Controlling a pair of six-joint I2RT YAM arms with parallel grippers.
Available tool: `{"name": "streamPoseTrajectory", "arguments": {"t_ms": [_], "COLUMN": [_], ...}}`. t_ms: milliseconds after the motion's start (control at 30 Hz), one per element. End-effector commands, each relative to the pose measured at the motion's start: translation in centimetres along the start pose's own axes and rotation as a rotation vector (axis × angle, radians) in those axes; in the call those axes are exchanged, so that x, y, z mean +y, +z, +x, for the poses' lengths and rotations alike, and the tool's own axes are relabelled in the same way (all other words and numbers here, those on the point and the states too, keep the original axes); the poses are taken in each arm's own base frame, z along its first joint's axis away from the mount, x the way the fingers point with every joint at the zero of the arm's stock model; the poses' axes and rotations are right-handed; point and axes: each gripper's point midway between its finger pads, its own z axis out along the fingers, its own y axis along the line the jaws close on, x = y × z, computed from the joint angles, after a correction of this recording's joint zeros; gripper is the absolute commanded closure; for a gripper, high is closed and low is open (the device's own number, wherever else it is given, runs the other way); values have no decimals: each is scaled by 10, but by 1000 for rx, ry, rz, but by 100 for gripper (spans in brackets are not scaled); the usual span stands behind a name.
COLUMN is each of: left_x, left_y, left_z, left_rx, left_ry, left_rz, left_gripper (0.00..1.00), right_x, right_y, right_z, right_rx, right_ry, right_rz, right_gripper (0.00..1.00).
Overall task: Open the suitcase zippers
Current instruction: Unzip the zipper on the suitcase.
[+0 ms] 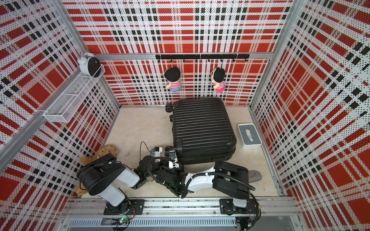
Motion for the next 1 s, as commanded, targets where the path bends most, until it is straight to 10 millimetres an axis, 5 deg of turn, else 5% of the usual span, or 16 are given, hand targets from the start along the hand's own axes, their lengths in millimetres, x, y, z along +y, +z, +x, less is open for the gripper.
{"name": "streamPoseTrajectory", "arguments": {"t_ms": [0, 100, 133, 200, 433, 600, 900, 933, 967], "left_x": [2, 4, 5, 6, 4, 4, 6, 6, 8], "left_y": [-2, -3, -3, -3, -3, -3, -10, -12, -14], "left_z": [45, 46, 46, 47, 47, 47, 42, 39, 37], "left_rx": [184, 186, 187, 188, 189, 190, 170, 158, 149], "left_ry": [-8, -9, -9, -9, -11, -13, -31, -35, -38], "left_rz": [11, 3, 1, -1, 4, 4, -2, -1, -5], "left_gripper": [67, 68, 68, 68, 68, 68, 69, 68, 68], "right_x": [69, 69, 62, 68, 60, 73, 70, 74, 75], "right_y": [-18, -13, -9, -7, 17, 25, 36, 33, 32], "right_z": [-9, -3, -24, -25, -10, -2, -21, 1, 1], "right_rx": [42, 46, -63, -81, -63, -35, -49, 29, 34], "right_ry": [115, 106, 44, -16, -144, -263, -240, -343, -339], "right_rz": [-229, -218, -156, -184, -233, -362, -346, -402, -411], "right_gripper": [100, 100, 100, 100, 100, 100, 100, 77, 74]}}
